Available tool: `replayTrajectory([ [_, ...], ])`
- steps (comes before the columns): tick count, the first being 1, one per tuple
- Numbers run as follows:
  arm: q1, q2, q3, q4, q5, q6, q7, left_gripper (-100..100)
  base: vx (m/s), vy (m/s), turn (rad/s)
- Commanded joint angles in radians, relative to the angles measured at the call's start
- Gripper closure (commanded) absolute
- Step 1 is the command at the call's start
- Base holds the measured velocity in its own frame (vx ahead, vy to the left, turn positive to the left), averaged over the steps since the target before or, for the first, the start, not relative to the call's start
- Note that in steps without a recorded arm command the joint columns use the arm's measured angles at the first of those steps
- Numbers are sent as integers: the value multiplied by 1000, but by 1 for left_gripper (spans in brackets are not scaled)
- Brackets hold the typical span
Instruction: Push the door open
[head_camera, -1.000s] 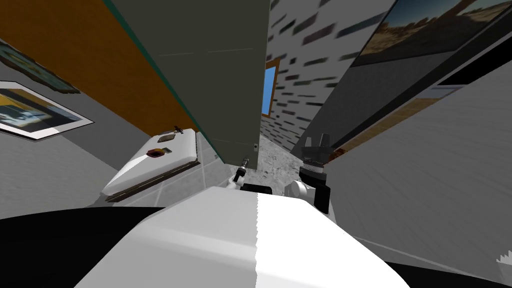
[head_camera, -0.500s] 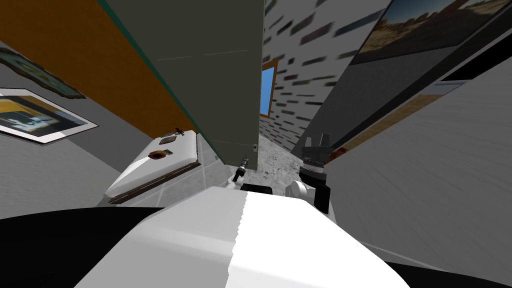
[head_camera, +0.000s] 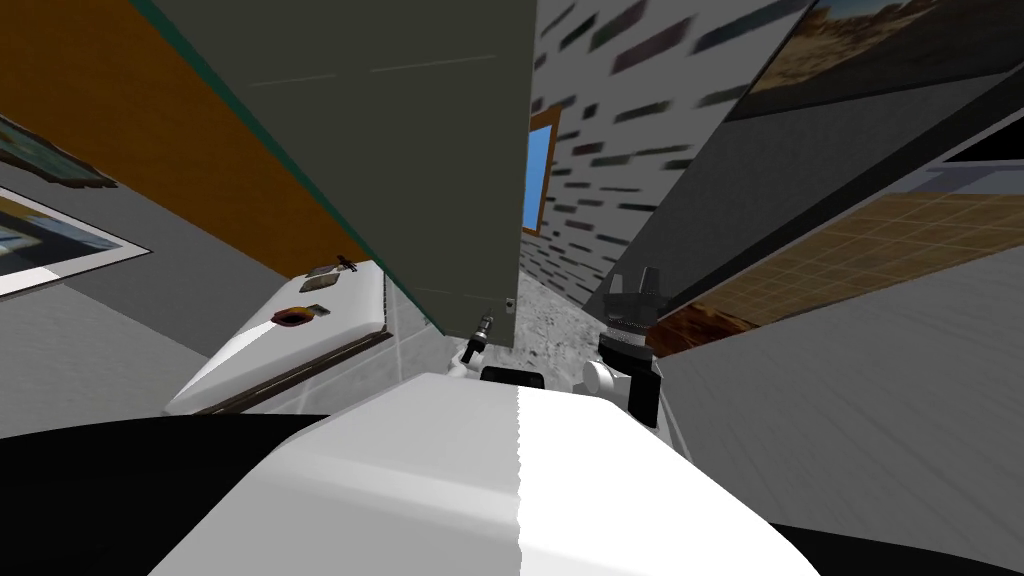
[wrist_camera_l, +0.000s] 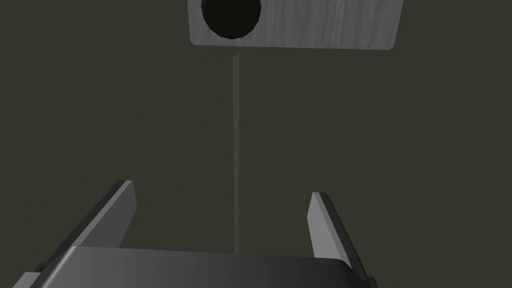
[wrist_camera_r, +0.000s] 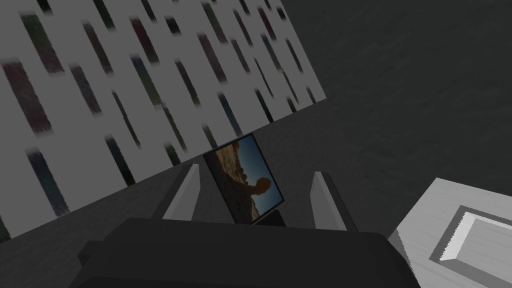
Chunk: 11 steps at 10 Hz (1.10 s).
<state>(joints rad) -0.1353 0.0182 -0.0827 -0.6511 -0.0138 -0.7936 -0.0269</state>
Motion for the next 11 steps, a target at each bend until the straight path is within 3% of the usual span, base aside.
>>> replayTrajectory([
  [1,-2,-2,3,3,1,-3,-3,-100,193,-89,-26],
  [4,-2,-26,8,7,4,-8,-8,-100,177,-96,-20],
  [6,-3,-57,12,9,5,-11,-10,-100,138,-104,-11],
  [7,-3,-48,12,9,5,-10,-11,-100,47,-41,30],
  [8,-3,-48,12,9,5,-10,-11,100,-10,5,-23],
  [11,-3,-48,12,9,5,-10,-11,100,-12,12,-8],
])
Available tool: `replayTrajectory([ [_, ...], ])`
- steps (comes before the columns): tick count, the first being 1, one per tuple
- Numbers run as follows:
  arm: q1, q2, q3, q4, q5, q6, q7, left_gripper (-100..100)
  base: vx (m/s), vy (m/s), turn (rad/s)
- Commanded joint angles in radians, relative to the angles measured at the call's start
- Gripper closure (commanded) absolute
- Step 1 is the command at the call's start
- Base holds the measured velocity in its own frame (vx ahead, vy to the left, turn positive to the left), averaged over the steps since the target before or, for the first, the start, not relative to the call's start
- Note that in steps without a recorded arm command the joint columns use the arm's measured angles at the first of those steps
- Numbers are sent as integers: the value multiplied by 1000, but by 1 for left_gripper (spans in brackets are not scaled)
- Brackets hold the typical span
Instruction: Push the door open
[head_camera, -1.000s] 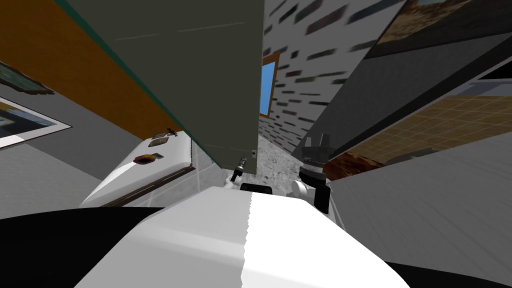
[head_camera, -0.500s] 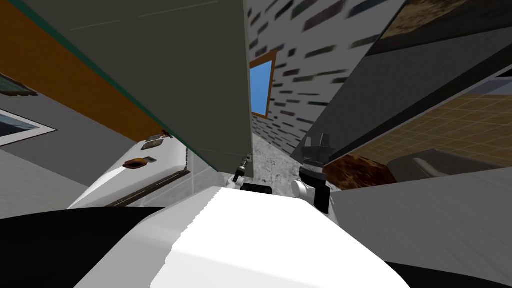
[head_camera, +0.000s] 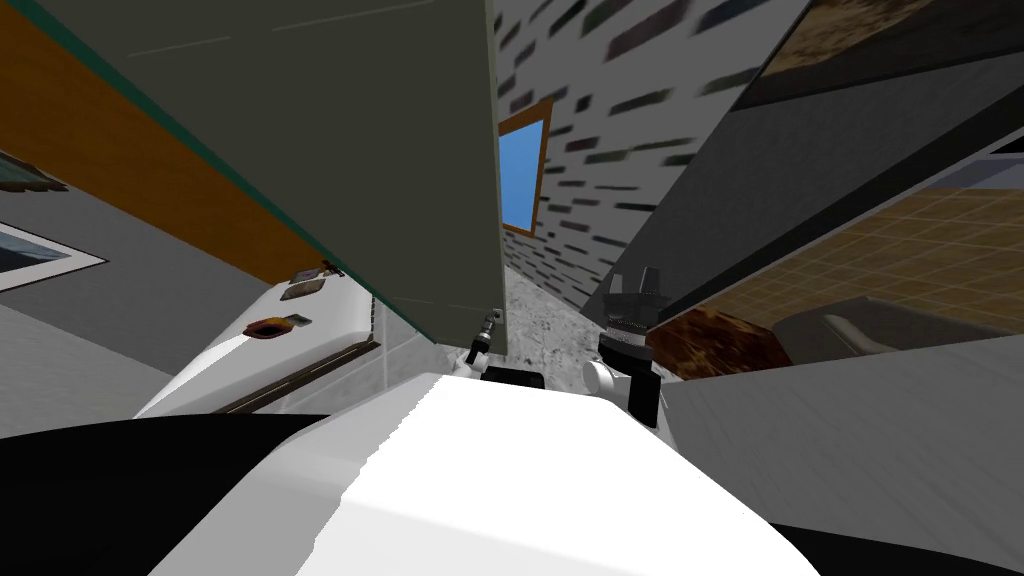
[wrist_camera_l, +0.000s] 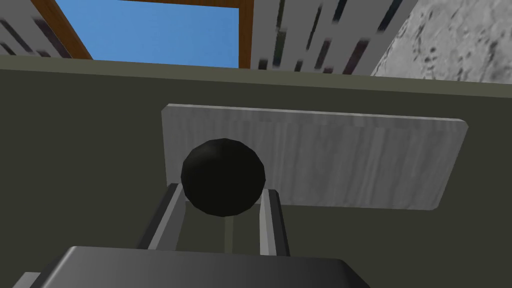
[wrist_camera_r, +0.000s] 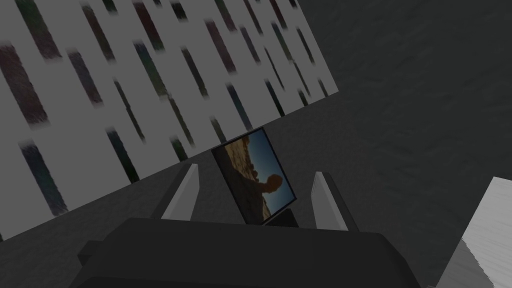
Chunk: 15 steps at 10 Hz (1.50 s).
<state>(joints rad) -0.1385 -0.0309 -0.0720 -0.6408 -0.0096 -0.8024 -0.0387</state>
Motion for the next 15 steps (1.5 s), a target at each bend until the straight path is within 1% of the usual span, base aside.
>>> replayTrajectory([
  [1,0,1,1,-1,1,-1,0,100,0,0,0],
  [2,0,1,1,-1,1,-1,0,100,0,0,0],
  [3,0,27,17,-1,10,2,-8,100,143,-34,106],
  [4,0,35,24,-2,14,3,-11,100,221,-43,113],
  [5,-5,39,-13,24,25,-5,-16,-100,65,12,169],
  [6,0,47,-36,16,34,-2,-20,-100,-59,78,236],
  [7,2,51,-49,12,40,-1,-23,-100,-74,71,163],
  [8,8,56,-78,2,52,3,-28,-100,-74,79,191],
  [10,14,60,-109,-9,65,8,-34,-100,-63,58,146],
  [11,21,59,-142,-21,78,12,-40,-100,-59,34,218],
  [13,28,56,-176,-32,92,17,-47,-100,-51,23,149],
  [14,34,49,-208,-43,105,21,-53,-100,-63,26,205],
  [15,37,44,-224,-49,112,23,-56,-100,-70,7,217],
])
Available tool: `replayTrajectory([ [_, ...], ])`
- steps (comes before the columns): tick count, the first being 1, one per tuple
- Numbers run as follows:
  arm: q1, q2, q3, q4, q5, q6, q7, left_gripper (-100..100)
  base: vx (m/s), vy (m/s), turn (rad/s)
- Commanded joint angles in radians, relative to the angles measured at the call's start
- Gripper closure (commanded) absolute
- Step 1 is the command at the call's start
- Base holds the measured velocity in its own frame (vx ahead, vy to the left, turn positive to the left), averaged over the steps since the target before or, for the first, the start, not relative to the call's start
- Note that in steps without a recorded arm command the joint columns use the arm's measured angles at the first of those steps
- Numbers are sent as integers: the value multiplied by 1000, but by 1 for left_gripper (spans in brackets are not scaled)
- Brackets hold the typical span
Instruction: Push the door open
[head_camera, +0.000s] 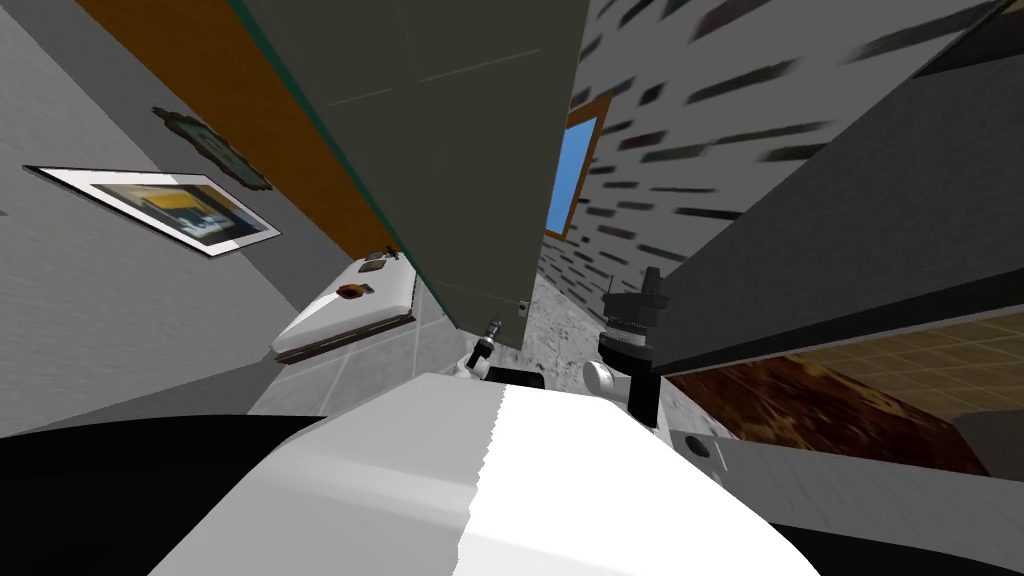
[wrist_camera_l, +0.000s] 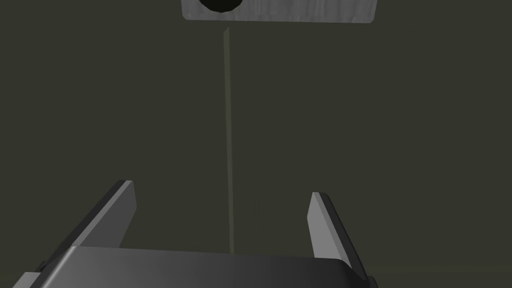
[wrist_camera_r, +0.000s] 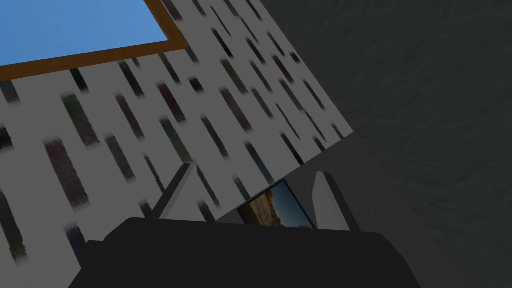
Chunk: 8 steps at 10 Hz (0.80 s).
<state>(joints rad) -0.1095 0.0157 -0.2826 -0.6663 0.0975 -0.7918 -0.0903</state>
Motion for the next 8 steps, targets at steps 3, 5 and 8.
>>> replayTrajectory([
  [3,17,-20,-56,-38,22,18,-12,-100,-50,-10,95],
  [5,25,-46,-97,-52,39,24,-20,-100,-120,-89,171],
  [8,26,-37,-100,-57,41,28,-23,-100,-55,-63,48],
])
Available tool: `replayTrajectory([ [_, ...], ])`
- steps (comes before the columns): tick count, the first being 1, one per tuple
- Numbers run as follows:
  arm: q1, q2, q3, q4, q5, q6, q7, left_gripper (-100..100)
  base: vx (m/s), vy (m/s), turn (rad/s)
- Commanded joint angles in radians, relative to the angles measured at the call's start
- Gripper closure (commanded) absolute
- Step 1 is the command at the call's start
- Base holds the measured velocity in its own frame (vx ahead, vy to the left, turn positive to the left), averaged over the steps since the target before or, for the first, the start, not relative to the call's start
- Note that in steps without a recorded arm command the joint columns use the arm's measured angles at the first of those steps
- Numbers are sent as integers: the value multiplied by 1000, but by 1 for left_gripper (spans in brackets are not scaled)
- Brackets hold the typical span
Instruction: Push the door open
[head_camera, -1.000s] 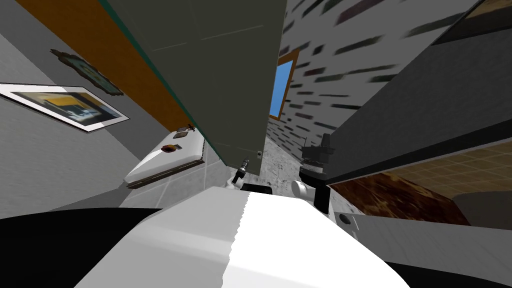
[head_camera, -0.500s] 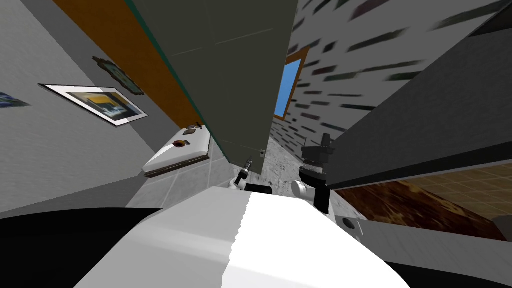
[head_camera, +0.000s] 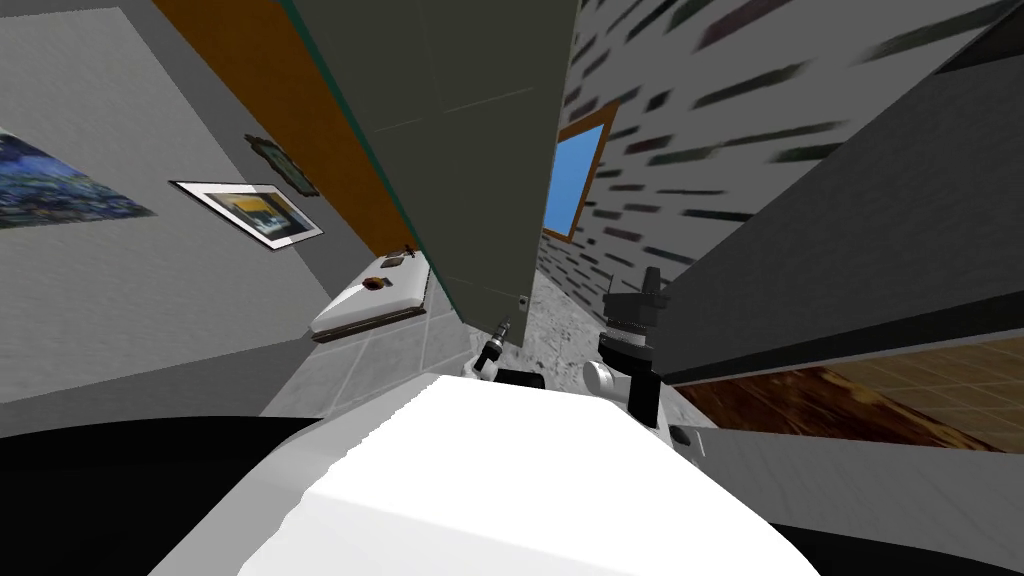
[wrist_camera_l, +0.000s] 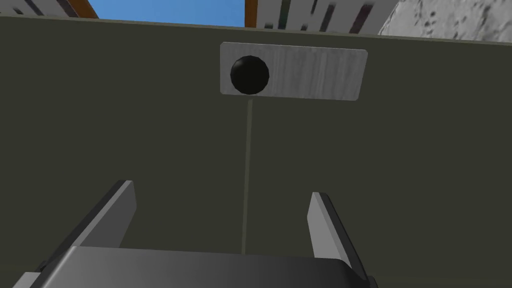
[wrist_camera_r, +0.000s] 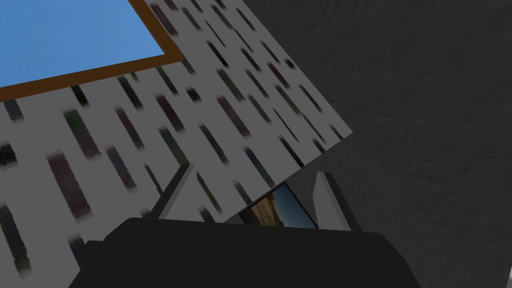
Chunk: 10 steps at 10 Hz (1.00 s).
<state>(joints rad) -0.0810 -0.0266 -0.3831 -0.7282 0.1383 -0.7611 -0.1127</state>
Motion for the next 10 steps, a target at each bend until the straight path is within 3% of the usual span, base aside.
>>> replayTrajectory([
  [1,-2,12,1,5,0,-2,-1,-100,129,82,0],
  [4,-6,48,7,10,1,-4,-4,-100,201,39,-11],
  [6,-8,48,10,13,1,-5,-6,-100,196,-98,-15],
  [8,-10,33,14,17,1,-7,-8,-100,176,-165,-17],
  [10,-13,-9,19,20,1,-8,-11,-100,128,-173,-17],
])
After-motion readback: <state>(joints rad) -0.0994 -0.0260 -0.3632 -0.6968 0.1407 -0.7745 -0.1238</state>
